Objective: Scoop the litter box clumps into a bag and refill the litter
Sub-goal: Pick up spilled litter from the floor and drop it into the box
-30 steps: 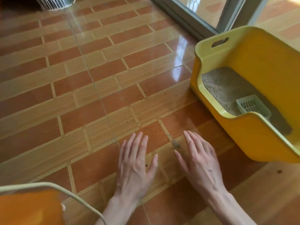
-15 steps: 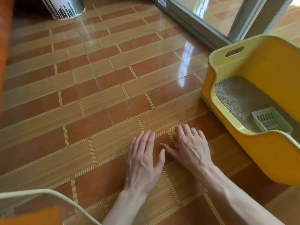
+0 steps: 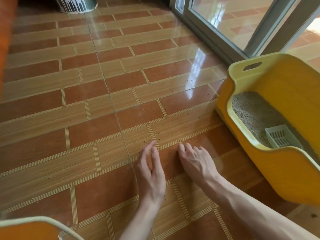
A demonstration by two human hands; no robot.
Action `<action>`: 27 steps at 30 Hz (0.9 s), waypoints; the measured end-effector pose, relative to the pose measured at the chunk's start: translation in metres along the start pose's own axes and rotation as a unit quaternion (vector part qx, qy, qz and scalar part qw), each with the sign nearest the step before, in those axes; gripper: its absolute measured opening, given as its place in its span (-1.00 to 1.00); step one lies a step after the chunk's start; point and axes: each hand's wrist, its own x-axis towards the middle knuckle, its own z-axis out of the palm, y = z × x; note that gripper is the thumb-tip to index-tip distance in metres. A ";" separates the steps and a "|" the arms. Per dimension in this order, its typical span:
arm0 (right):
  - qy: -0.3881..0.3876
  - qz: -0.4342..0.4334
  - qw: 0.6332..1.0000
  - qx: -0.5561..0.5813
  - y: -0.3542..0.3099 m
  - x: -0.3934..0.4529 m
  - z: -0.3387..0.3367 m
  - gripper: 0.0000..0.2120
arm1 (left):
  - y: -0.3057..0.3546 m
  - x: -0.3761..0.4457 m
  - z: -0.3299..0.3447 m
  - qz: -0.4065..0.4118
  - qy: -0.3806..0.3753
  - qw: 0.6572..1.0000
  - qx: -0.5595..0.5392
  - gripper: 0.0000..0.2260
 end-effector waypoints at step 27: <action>0.064 -0.074 0.977 0.191 -0.058 -0.050 -0.067 -0.61 | 0.042 0.010 -0.020 -0.428 -0.093 0.711 -0.550 -0.48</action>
